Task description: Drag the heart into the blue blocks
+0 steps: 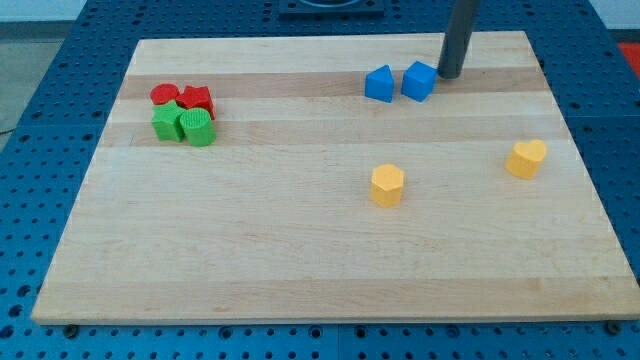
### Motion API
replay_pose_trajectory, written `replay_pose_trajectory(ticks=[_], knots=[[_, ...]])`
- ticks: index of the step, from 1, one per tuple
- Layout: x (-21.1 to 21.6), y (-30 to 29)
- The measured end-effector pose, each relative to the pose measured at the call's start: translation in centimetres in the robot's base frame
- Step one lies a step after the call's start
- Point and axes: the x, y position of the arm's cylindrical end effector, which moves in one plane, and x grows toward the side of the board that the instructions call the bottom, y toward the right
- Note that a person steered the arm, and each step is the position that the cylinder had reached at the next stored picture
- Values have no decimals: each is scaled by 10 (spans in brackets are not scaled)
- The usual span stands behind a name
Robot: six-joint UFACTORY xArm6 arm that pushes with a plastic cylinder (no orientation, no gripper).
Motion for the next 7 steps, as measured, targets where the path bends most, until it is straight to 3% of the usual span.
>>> replay_pose_trajectory(ticks=[3, 4, 5, 6, 7], knots=[[0, -44], [0, 14], [19, 107], [81, 181], [112, 189]])
